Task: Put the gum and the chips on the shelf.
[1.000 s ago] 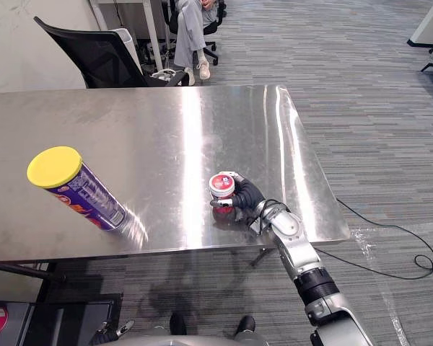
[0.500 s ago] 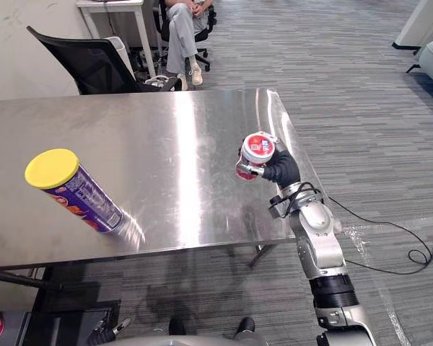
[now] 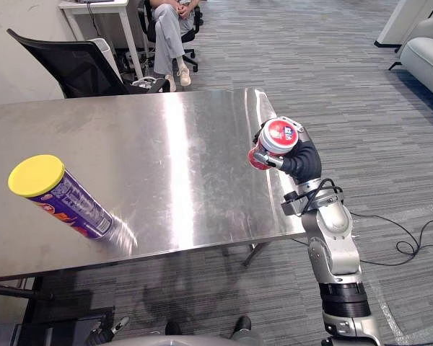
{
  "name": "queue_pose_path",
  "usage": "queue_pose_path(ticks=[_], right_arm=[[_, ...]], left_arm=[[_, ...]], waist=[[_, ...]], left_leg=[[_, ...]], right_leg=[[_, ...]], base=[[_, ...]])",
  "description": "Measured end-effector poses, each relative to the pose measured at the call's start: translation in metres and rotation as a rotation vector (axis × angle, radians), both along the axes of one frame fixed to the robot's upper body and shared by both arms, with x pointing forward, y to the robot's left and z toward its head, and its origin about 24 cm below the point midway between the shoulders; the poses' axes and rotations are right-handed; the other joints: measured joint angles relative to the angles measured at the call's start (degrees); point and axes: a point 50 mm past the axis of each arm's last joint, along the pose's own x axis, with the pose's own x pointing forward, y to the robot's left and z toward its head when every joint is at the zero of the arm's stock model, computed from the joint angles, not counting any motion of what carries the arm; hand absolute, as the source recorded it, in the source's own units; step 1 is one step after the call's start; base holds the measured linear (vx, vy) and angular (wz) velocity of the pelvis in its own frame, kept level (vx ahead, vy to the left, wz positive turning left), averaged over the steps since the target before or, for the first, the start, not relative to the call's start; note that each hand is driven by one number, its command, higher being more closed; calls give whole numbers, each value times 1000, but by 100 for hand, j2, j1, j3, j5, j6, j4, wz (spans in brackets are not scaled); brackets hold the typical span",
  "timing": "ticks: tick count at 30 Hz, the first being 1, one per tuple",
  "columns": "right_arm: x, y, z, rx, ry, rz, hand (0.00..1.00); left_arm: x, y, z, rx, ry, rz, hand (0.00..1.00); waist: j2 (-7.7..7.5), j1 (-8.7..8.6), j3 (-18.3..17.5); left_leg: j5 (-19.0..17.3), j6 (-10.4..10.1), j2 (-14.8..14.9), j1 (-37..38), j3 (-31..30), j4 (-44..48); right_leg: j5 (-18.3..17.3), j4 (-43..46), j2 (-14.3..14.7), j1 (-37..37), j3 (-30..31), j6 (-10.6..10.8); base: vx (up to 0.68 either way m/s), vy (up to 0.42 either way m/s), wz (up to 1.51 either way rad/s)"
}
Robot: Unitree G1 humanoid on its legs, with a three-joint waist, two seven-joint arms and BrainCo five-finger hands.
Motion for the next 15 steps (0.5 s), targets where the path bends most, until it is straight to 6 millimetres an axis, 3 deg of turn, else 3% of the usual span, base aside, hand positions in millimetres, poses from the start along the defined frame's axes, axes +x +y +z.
queue_pose_path(ticks=[6, 15], right_arm=[[-6, -6, -15, 8, 62, -36, 100], [-12, -23, -21, 45, 90, -157, 100]], left_arm=[[-3, 0, -1, 3, 14, 3, 0], [-4, 0, -1, 11, 18, 15, 0]], waist=[[-10, 1, -165], [16, -15, -141]], left_leg=[[0, 1, -5, 16, -65, 27], [-24, 4, 28, -39, -154, 178]], right_leg=[[0, 3, -12, 42, -69, 0], [-116, 339, -115, -18, -153, -72]], base=[[-16, -1, 5], [-43, 10, 5]])
